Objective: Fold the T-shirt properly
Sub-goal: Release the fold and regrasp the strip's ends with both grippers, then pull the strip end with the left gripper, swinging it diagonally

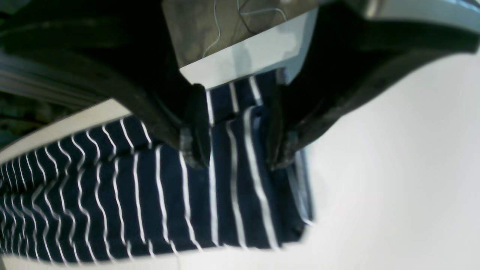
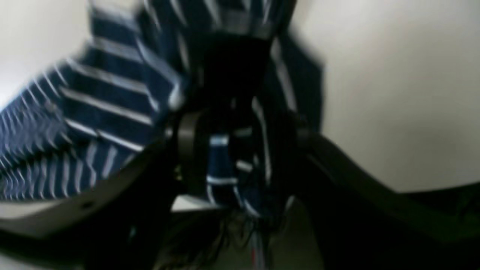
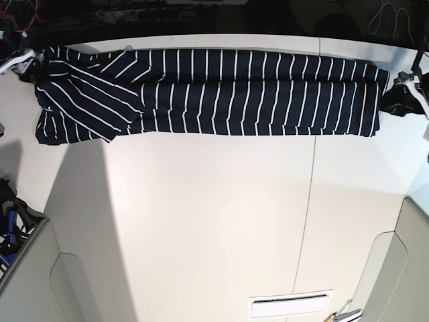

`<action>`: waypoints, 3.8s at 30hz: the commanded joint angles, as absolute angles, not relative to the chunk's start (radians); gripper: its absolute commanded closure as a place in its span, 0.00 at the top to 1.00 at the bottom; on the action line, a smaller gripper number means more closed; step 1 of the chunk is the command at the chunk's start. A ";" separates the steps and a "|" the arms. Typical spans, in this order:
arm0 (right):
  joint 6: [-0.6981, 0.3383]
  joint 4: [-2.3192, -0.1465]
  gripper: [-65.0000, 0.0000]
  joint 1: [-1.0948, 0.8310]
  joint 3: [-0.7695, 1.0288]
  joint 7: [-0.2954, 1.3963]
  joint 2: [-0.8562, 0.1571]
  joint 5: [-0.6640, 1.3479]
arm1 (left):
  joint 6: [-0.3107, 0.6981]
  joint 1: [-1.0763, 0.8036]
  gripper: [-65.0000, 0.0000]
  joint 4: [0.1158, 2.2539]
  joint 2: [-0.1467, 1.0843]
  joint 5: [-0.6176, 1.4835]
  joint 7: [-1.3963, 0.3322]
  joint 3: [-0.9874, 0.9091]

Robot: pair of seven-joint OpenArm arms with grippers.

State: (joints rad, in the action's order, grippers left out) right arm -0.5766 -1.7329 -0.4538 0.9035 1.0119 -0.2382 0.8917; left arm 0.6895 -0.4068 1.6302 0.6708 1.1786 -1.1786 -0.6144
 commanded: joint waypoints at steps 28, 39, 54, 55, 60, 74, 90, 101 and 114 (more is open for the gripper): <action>-0.584 -1.703 0.00 -0.346 0.757 0.893 -0.233 0.813 | 0.698 -0.419 0.73 1.468 0.649 1.134 -0.961 -0.665; -0.584 -1.488 0.00 -0.292 0.748 0.883 -0.244 0.786 | 0.698 -0.410 0.73 1.467 0.642 0.988 -0.818 -0.538; -0.584 -1.483 0.00 -0.291 0.748 0.899 -0.252 0.838 | 0.698 -0.410 0.73 1.464 0.614 0.898 -0.764 -0.509; -0.584 -1.483 0.00 -0.291 0.748 0.899 -0.252 0.838 | 0.698 -0.410 0.73 1.464 0.606 0.886 -0.760 -0.509; -0.584 -1.483 0.00 -0.291 0.748 0.903 -0.252 0.842 | 0.698 -0.410 0.73 1.452 0.581 0.875 -0.759 -0.508; -0.584 -1.484 0.00 -0.291 0.748 0.978 -0.252 0.954 | 0.698 -0.410 0.47 1.439 0.565 0.902 -0.759 -0.407; -0.584 -1.664 0.00 -0.291 0.818 1.025 -0.252 0.970 | 0.698 -0.363 0.00 1.539 0.566 0.900 -0.759 -0.445; -0.584 -1.744 0.11 -0.291 0.999 1.029 -0.252 1.018 | 0.663 -0.236 0.00 1.592 0.566 0.728 -0.759 -0.453; -0.584 -1.744 0.11 -0.291 1.024 1.033 -0.252 1.022 | 0.631 -0.054 0.00 1.591 0.669 0.628 -0.734 -0.453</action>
State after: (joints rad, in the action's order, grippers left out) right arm -0.5797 -1.7267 -0.2932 1.0153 1.0496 -0.2348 0.9947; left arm 0.6357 -0.0689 1.5764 0.6437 0.6174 -0.7586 -0.4427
